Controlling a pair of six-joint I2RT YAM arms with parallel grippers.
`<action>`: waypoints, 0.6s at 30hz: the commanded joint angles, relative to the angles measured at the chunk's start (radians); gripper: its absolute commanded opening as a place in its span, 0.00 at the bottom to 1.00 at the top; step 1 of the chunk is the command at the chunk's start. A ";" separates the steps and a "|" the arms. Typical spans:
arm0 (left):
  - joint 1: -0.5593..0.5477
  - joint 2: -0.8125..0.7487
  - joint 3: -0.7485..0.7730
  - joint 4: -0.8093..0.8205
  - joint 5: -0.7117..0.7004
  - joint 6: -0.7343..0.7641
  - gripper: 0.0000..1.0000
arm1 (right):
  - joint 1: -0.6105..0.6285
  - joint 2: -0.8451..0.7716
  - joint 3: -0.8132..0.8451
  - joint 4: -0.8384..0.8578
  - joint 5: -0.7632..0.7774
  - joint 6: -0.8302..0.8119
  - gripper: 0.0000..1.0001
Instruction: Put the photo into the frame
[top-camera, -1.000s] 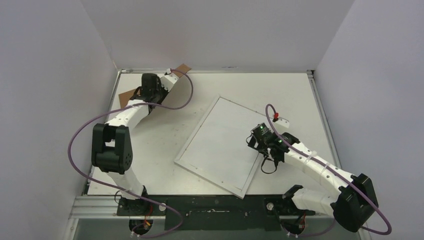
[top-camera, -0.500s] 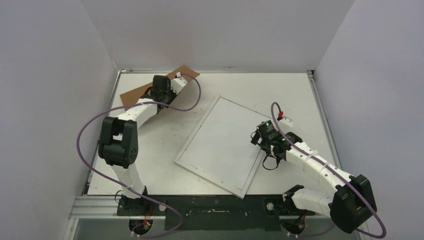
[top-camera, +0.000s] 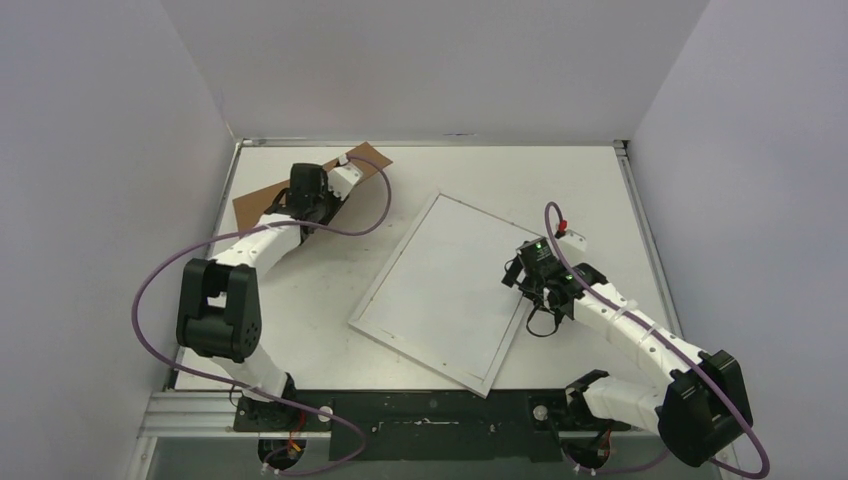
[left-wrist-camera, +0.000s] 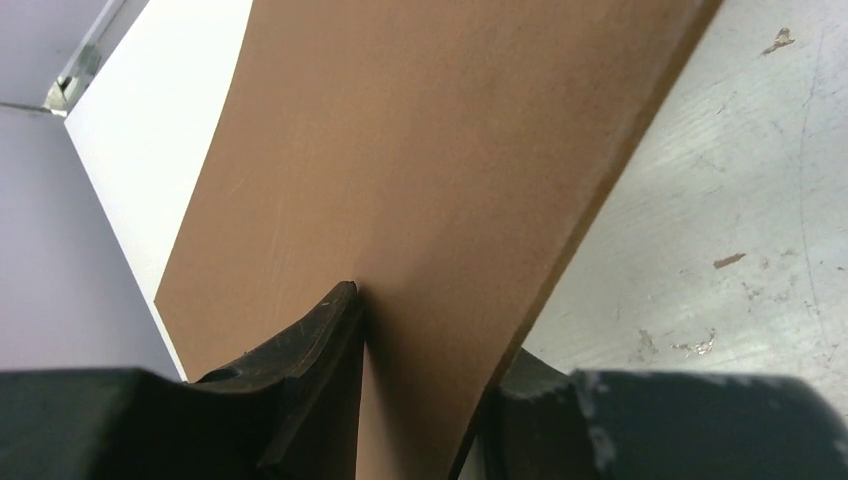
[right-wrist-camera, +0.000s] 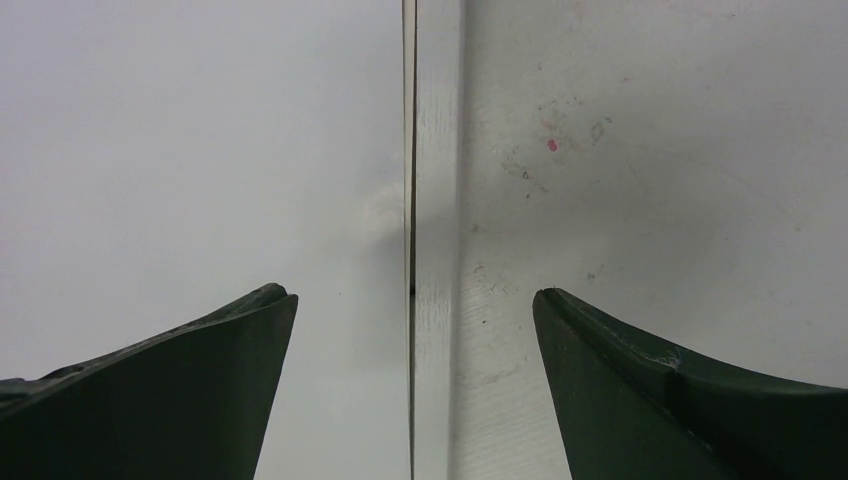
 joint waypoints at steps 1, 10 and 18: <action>0.060 0.031 -0.099 -0.349 0.194 -0.379 0.02 | -0.011 -0.003 0.009 0.043 -0.006 -0.017 0.93; 0.060 -0.003 -0.136 -0.378 0.145 -0.368 0.39 | -0.013 -0.045 0.009 0.022 -0.002 -0.011 0.93; 0.061 -0.105 -0.129 -0.497 0.173 -0.306 0.78 | -0.022 -0.043 0.017 0.019 -0.006 -0.020 0.93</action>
